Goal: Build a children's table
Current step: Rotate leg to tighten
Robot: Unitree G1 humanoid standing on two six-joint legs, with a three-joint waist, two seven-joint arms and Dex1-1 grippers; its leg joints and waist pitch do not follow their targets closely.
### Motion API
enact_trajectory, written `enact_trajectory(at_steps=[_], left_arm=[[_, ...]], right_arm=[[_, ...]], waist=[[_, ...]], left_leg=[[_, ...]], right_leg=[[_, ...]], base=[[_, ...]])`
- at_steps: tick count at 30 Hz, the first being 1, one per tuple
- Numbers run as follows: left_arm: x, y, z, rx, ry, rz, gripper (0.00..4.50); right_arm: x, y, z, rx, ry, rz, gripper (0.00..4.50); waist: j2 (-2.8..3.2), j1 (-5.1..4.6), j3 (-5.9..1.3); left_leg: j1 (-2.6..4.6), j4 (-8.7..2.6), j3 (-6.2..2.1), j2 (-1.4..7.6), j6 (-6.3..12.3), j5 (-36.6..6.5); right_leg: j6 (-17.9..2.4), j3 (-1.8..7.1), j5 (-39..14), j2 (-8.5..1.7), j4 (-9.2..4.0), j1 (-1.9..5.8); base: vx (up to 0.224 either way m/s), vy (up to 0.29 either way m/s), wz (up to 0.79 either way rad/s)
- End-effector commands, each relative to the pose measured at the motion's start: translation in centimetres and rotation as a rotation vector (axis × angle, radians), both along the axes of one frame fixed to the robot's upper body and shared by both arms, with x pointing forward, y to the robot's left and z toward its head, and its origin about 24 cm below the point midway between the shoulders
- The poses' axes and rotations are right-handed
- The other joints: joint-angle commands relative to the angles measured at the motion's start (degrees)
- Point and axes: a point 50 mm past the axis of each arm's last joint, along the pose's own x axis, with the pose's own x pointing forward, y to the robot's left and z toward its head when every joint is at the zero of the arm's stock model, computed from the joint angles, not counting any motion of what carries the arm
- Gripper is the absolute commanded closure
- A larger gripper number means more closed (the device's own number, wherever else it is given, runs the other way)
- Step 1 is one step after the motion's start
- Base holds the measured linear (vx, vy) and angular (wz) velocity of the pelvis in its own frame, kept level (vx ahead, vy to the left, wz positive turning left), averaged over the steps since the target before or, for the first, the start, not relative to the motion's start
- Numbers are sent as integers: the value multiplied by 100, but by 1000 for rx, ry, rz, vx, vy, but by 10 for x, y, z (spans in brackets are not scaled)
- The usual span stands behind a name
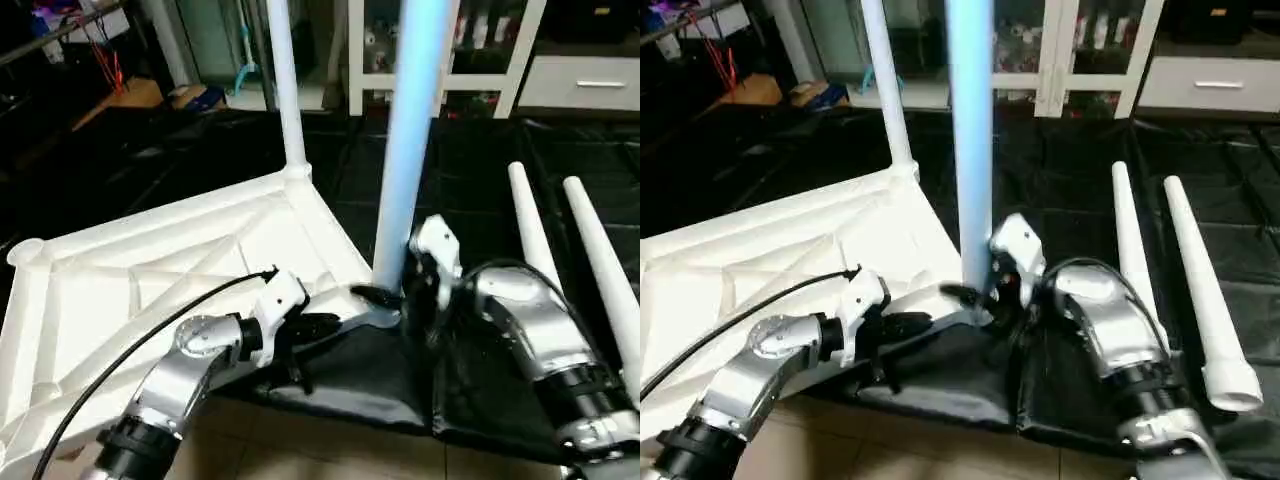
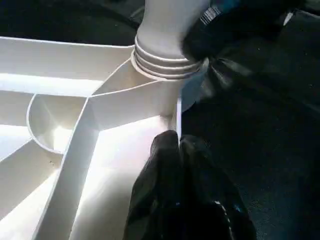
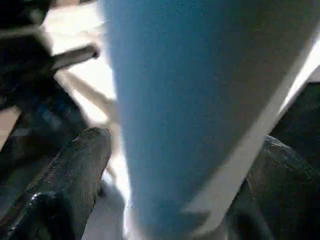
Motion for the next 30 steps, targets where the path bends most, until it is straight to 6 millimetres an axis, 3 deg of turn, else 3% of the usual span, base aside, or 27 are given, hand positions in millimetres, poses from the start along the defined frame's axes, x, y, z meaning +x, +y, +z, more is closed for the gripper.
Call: enact_trajectory(at_steps=[1,5,22,24,29,30], left_arm=[[-4,-2,-2,12,23,-50,450],[-5,-4,-2,14,32,-70,450],[-9,-3,-7,77,66,-129,450],[-8,-2,-8,92,66,-125,450],[8,-6,-11,124,54,-7,450],[15,-12,-12,128,47,58,450]], right_arm=[[0,0,-2,-22,2,12,23],[3,-2,-3,-19,3,-6,23],[1,0,-24,10,32,-71,158],[0,2,-27,27,33,-96,177],[6,15,-34,68,17,-301,205],[11,21,-37,74,25,-413,205]], waist=[[-128,17,-350],[-119,28,-359],[-160,40,-360],[-149,36,-351],[-142,-26,-310],[-106,-38,-300]], left_leg=[[91,-416,-141,273,550,-1210],[94,-403,-144,276,605,-1063],[89,-392,-145,278,666,-1059],[94,-403,-145,280,633,-1116],[128,-472,-154,265,270,-1690],[148,-487,-164,262,158,-1920]], right_leg=[[-1400,122,-985,-124,-291,246],[-1465,113,-891,-109,-274,241],[-1472,111,-966,-119,-266,238],[-1446,118,-1043,-120,-277,228],[-1296,126,-1602,-112,-342,199],[-1235,129,-1826,-118,-361,188]], base=[[0,0,0],[0,0,0],[0,0,0],[0,0,0],[0,0,0],[0,0,0]])
